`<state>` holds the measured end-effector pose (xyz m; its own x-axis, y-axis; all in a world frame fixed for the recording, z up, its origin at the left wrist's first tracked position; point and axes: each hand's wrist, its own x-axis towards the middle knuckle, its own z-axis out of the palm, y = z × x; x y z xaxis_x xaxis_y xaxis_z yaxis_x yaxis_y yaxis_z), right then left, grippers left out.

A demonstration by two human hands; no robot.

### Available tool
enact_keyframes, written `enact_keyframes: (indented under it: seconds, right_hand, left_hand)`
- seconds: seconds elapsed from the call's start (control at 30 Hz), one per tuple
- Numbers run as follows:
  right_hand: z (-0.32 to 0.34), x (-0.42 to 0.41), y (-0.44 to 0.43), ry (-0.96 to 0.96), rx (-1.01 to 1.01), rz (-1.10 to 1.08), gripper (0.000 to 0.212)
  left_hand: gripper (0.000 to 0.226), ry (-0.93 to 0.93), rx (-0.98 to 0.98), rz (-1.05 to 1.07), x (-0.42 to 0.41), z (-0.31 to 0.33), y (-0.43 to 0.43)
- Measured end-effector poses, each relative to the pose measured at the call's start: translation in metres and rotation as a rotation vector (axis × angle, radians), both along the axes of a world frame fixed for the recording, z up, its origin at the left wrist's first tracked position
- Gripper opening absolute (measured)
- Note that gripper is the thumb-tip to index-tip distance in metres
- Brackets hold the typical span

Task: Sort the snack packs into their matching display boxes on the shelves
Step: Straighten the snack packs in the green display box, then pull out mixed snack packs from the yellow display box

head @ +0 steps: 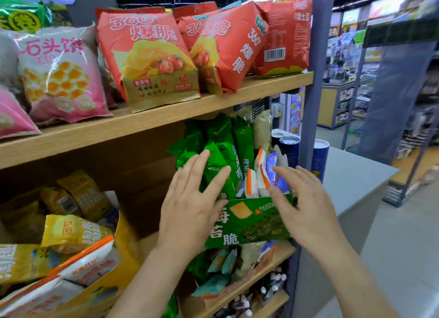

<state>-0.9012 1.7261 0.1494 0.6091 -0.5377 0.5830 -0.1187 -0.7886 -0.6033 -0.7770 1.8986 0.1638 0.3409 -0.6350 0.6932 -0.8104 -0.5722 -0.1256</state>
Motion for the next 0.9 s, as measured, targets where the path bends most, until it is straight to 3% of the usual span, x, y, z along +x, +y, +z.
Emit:
enact_keyframes:
  seconds: [0.1, 0.3, 0.5, 0.63, 0.77, 0.9]
  right_hand:
    - [-0.015, -0.004, -0.017, 0.116, 0.069, 0.113, 0.04]
    - [-0.036, 0.004, 0.004, 0.083, -0.304, 0.022, 0.024]
    - [-0.031, 0.013, 0.024, -0.002, -0.466, 0.07, 0.019]
    - [-0.028, 0.019, 0.033, -0.028, -0.468, 0.182, 0.016]
    - [-0.034, 0.019, 0.008, -0.048, -0.362, 0.304, 0.022]
    - [-0.033, 0.021, -0.037, -0.009, -0.321, 0.265, 0.026]
  left_hand:
    - [0.062, 0.02, -0.043, 0.022, 0.012, 0.0, 0.002]
    - [0.058, 0.122, -0.086, 0.095, 0.024, -0.002, -0.002]
    - [0.049, -0.001, -0.182, 0.311, 0.037, -0.008, -0.014]
    - [0.051, 0.17, -0.258, 0.191, 0.042, -0.019, -0.019]
    - [0.037, 0.266, -0.2, 0.062, 0.03, -0.023, -0.01]
    - [0.034, 0.303, -0.158, -0.046, 0.009, -0.03, -0.01]
